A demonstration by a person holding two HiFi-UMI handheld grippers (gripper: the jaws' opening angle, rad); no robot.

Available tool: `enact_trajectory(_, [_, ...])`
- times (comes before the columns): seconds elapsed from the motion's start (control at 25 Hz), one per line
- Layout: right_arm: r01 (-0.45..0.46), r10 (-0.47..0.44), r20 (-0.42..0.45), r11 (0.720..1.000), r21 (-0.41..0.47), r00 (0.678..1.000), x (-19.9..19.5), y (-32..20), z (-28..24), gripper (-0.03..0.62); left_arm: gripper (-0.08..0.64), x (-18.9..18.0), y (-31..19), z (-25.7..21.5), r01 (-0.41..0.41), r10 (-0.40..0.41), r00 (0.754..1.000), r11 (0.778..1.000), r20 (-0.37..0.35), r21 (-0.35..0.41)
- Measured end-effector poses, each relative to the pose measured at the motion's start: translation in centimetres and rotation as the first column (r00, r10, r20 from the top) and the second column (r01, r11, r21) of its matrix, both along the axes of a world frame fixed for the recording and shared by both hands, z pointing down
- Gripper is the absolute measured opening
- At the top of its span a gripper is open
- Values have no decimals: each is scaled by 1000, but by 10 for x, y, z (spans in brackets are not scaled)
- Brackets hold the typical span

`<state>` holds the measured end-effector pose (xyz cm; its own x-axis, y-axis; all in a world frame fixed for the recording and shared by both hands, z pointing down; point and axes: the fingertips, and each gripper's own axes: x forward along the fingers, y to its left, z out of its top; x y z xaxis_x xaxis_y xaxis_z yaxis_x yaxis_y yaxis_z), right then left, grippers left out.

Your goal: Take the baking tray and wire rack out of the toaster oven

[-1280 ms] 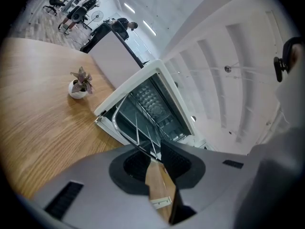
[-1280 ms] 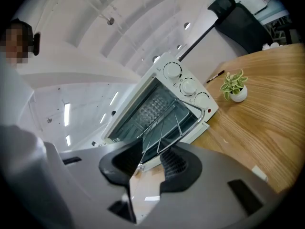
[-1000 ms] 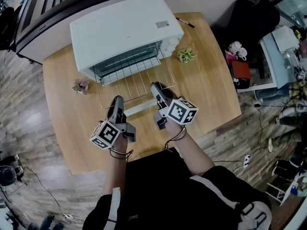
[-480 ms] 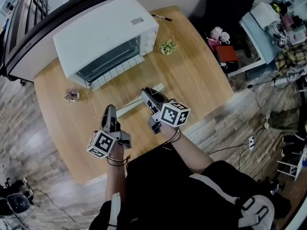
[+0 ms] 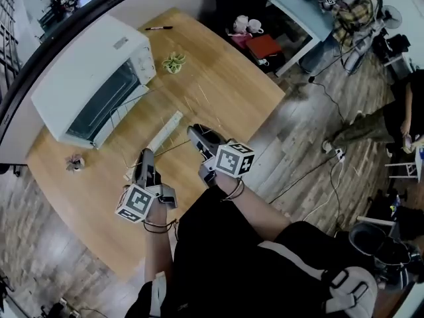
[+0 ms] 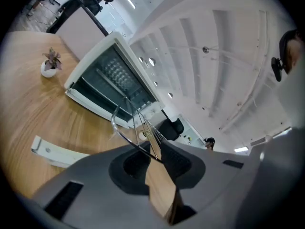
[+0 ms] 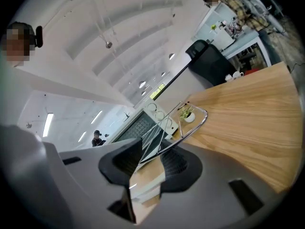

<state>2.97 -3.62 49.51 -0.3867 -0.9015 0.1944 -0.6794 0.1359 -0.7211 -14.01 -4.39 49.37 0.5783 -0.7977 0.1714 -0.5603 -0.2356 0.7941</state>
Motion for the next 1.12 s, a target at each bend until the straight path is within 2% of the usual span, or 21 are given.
enact_trajectory(0.16, [-95, 95, -4, 995, 13, 995, 43, 19, -8, 129, 78, 45, 3, -6, -98, 98, 995, 995, -5, 10])
enact_trajectory(0.36, [-203, 203, -15, 979, 3, 979, 103, 38, -9, 129, 78, 108, 2, -3, -214, 214, 977, 977, -12, -4])
enact_trajectory(0.6, [-281, 280, -20, 960, -21, 960, 164, 54, -3, 130, 78, 174, 2, 4, -303, 302, 953, 953, -15, -30])
enact_trajectory(0.92, [-293, 294, -8, 950, -104, 956, 217, 50, 33, 130, 80, 233, -4, 35, -341, 341, 940, 931, -25, -128])
enact_trajectory(1.12, [-267, 274, 12, 946, -183, 962, 239, 44, 68, 133, 80, 254, -8, 67, -322, 330, 944, 927, 13, -195])
